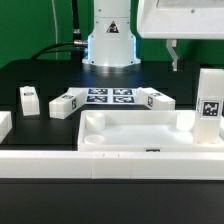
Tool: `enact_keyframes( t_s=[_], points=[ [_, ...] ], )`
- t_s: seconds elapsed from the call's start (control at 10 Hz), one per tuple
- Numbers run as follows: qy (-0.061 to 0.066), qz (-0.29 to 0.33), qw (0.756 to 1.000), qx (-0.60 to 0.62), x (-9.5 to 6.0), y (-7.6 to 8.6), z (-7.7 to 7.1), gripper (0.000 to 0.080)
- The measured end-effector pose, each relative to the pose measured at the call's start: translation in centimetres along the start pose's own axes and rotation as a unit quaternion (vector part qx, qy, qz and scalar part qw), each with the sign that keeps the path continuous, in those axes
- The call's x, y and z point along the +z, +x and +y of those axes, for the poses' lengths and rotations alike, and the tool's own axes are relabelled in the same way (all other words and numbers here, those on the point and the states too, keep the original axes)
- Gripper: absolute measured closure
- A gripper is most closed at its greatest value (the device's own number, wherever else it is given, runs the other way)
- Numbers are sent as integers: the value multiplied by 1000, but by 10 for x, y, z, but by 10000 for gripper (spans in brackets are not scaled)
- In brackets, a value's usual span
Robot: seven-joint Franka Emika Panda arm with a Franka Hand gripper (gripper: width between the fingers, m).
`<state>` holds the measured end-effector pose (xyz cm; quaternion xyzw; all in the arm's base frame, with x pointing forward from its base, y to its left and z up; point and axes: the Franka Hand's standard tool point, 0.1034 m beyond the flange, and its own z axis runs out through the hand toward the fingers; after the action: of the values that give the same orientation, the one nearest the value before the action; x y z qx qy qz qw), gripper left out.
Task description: Assemble desk
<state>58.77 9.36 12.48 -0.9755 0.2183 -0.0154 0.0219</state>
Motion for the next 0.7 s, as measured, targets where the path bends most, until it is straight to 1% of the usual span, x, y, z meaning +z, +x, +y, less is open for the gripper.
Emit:
enact_keyframes(
  t_s=[0.5,0.6,0.7],
  points=[
    [-1,-1,1000,0,2,0,0,150],
    [-1,3,1000,-15,3,-2,-1,150],
    [1,8,999,-50,6,-14,-2,150]
  ],
)
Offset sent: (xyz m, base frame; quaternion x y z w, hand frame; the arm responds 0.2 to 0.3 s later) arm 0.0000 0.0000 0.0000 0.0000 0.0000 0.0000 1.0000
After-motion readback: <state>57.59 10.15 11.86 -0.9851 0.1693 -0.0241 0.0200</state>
